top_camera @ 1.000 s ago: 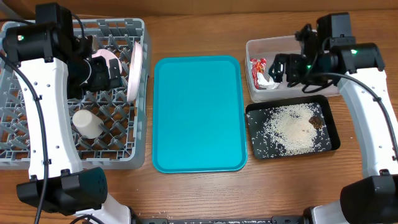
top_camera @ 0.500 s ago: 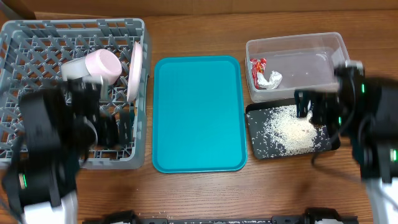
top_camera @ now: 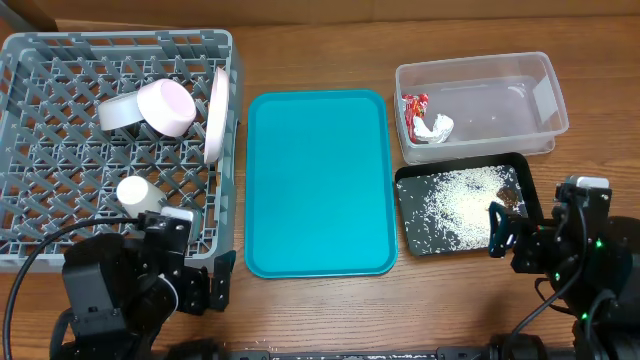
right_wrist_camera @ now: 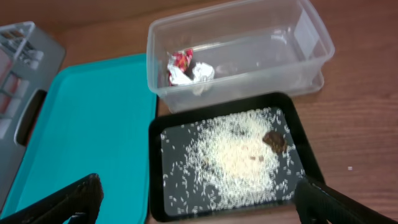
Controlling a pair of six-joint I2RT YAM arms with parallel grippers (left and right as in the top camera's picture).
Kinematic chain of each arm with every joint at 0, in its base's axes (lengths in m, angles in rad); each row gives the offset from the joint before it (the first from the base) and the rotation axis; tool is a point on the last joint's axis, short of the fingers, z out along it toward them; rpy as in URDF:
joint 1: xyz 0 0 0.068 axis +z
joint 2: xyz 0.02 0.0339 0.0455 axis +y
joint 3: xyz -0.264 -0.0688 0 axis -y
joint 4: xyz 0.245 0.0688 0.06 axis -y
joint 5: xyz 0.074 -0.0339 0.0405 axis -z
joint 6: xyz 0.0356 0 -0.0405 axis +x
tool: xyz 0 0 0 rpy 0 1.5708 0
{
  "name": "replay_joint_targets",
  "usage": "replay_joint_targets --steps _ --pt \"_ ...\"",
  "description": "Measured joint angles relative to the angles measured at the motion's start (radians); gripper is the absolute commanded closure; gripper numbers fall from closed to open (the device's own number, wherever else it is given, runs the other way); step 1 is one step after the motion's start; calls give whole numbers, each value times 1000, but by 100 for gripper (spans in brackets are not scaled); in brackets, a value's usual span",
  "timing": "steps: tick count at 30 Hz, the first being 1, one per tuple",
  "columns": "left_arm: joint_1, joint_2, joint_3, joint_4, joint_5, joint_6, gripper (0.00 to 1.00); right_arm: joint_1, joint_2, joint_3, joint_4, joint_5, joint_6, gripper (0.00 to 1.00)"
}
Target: Sort waste into correct bins and load items into the dishwasher
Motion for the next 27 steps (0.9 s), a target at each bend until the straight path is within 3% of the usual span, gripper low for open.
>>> replay_joint_targets --steps 14,19,27 --pt "0 0 -1 -4 0 0 0 0 -3 -9 27 32 -17 0" --pt "0 0 -2 -4 0 0 0 0 -119 -121 269 30 -29 1" --pt "0 0 -7 -4 1 0 0 38 -484 -547 852 18 -31 0"
